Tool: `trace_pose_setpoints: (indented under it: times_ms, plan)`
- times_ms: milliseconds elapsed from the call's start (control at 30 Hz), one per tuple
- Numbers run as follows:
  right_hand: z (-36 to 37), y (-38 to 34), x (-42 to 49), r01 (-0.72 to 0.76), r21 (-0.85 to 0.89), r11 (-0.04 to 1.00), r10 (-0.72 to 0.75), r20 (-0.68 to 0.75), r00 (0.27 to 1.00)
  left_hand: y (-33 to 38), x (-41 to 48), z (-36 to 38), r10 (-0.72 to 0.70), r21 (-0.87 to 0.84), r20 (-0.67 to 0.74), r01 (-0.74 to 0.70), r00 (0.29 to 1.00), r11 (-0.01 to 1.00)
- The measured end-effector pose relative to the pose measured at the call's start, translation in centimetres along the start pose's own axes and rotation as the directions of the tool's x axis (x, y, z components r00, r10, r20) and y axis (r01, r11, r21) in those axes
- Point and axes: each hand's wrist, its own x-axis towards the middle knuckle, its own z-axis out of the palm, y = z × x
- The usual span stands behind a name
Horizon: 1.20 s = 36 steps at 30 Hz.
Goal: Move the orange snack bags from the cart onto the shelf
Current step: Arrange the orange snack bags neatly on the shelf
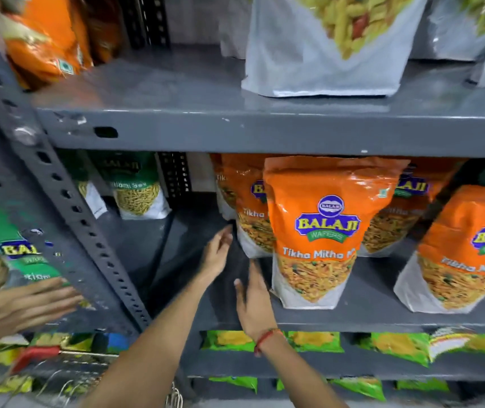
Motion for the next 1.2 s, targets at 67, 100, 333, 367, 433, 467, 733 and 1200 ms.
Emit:
trace_pose_setpoints:
  times_ms: [67, 100, 333, 367, 433, 467, 733, 1200]
  plan:
    - [0.4, 0.2, 0.7, -0.023, -0.002, 1.000, 0.023, -0.055, 0.998, 0.0, 0.7, 0.6, 0.009, -0.041, 0.045, -0.007, 0.999, 0.999]
    - [0.5, 0.3, 0.9, -0.030, 0.002, 1.000, 0.030, -0.075, 0.997, 0.0, 1.0, 0.8, 0.004, -0.063, 0.050, -0.001, 0.999, 0.998]
    - [1.0, 0.1, 1.5, -0.032, 0.040, 0.999, 0.036, -0.094, 0.995, -0.9, 1.6, 0.2, -0.009, -0.060, 0.064, 0.013, 0.998, 0.998]
    - [1.0, 0.1, 1.4, -0.028, 0.036, 0.999, 0.030, -0.083, 0.996, -1.2, 1.6, -0.1, -0.013, -0.051, 0.048, 0.015, 0.999, 0.999]
    - [1.3, 0.1, 1.3, -0.019, 0.010, 1.000, 0.019, -0.060, 0.998, -2.0, 1.6, -1.0, -0.016, -0.028, 0.005, 0.016, 1.000, 0.999]
    - [1.5, 0.1, 1.2, -0.012, -0.007, 1.000, 0.012, -0.049, 0.999, -2.3, 1.5, -1.5, -0.008, -0.020, -0.009, 0.008, 1.000, 1.000]
    - [1.5, -0.6, 0.6, 0.001, -0.011, 1.000, -0.001, -0.023, 1.000, -1.9, 0.6, -2.9, -0.046, -0.058, -0.035, 0.044, 0.998, 0.997]
    - [-12.3, 4.3, -3.3, -0.054, 0.351, 0.935, 0.218, -0.445, 0.869, 1.6, -8.5, 4.8, 0.060, -0.207, 0.435, 0.035, 0.899, 0.978]
